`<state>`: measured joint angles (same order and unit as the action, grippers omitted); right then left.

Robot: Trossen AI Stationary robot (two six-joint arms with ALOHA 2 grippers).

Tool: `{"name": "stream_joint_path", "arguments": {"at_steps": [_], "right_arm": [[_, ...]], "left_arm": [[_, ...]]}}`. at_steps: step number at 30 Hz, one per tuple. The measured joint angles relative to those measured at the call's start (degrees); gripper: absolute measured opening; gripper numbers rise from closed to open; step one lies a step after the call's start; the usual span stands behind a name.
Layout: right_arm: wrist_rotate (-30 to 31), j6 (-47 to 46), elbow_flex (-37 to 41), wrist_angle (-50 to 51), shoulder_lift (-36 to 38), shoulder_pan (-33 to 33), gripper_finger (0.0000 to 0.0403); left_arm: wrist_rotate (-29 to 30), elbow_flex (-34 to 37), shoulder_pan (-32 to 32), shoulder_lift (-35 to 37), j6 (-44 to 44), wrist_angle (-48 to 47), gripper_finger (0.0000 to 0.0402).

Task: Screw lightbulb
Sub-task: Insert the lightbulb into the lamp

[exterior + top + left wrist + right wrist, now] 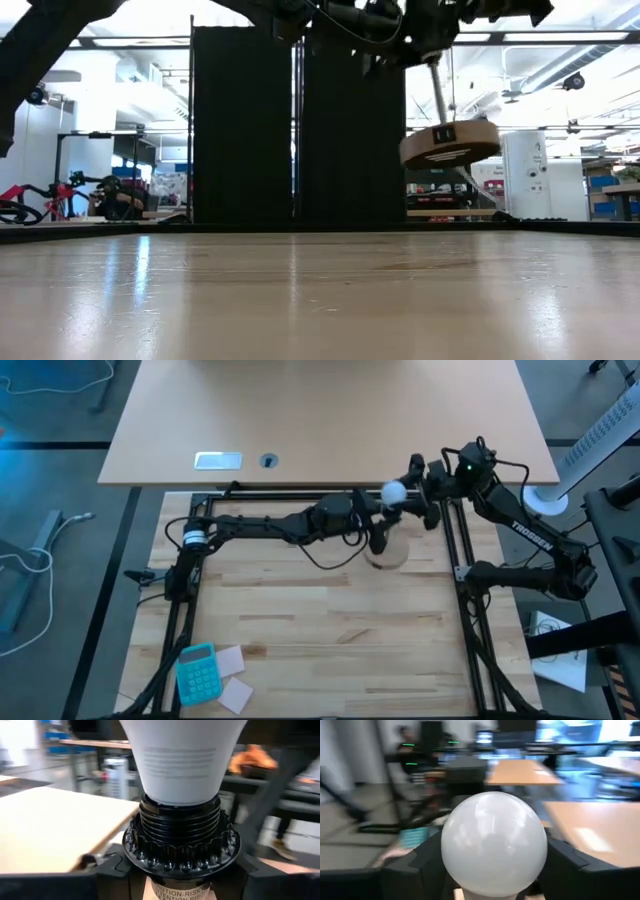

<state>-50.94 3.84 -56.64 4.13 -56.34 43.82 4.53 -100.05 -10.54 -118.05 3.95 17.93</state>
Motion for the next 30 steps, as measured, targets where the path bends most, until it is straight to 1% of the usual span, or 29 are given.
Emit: {"name": "stream_joint_path", "arguments": {"at_steps": [3,5,7,9,11,12,15,16,19,21,22,24,26,28,30], "right_arm": [[11.61,0.11,-0.11,-0.16,0.03,-0.33,0.0239],[21.27,-1.14,-0.17,-0.75,-0.1,-1.26,0.0239],[31.05,-2.66,-0.22,-1.7,-0.58,-2.85,0.0238],[35.43,-2.98,-0.22,-2.42,-1.36,-4.55,0.0237],[37.16,-3.75,-0.25,-3.36,-2.1,-5.63,0.0242],[37.0,-3.7,-0.28,-3.48,-2.27,-5.83,0.0248],[31.95,-3.27,-0.24,-2.35,-2.05,-5.78,0.0273],[29.88,-3.04,-0.17,-1.77,-1.76,-5.75,0.0284],[23.2,-2.47,0.11,0.15,-0.48,-4.89,0.0319],[15.61,-2.01,0.11,-0.21,0.63,-3.41,0.0339],[10.57,-1.99,0.09,-0.39,1.29,-2.52,0.0346],[1.41,-2.04,-0.09,-1.26,1.64,-1.05,0.0353],[-5.9,-2.59,-0.31,-2.16,1.75,-0.22,0.0355],[-10.32,-4.1,-0.31,-2.92,1.3,-0.12,0.0355],[-13.77,-5.33,-0.29,-3.05,0.9,-0.14,0.0353]], "left_arm": [[5.29,0.0,-1.0,0.04,0.25,0.41,0.0158],[8.74,0.0,-1.66,0.06,1.1,0.73,0.0158],[10.69,0.0,-2.25,0.06,2.4,1.08,0.0158],[12.1,0.0,-2.55,0.06,3.32,1.07,0.0158],[12.72,0.0,-2.67,0.06,3.91,1.13,0.0158],[12.77,0.0,-2.72,0.06,3.91,1.08,0.0158],[12.4,0.07,-2.6,0.06,2.94,0.33,0.0158],[11.16,0.07,-2.54,0.06,2.37,-0.04,0.0158],[4.32,0.07,-2.37,0.46,0.94,-0.62,0.0158],[-1.12,0.04,-2.05,0.82,0.41,-0.46,0.0158],[-3.81,0.04,-1.79,0.87,0.28,-0.37,0.0158],[-9.59,0.05,-1.29,0.87,-0.09,-0.27,0.0158],[-15.67,0.22,-0.63,0.78,-0.03,-0.56,0.0158],[-20.03,0.24,-0.15,0.74,0.19,-0.87,0.0158],[-20.33,0.24,0.66,0.74,0.64,-1.01,0.0158]]}}
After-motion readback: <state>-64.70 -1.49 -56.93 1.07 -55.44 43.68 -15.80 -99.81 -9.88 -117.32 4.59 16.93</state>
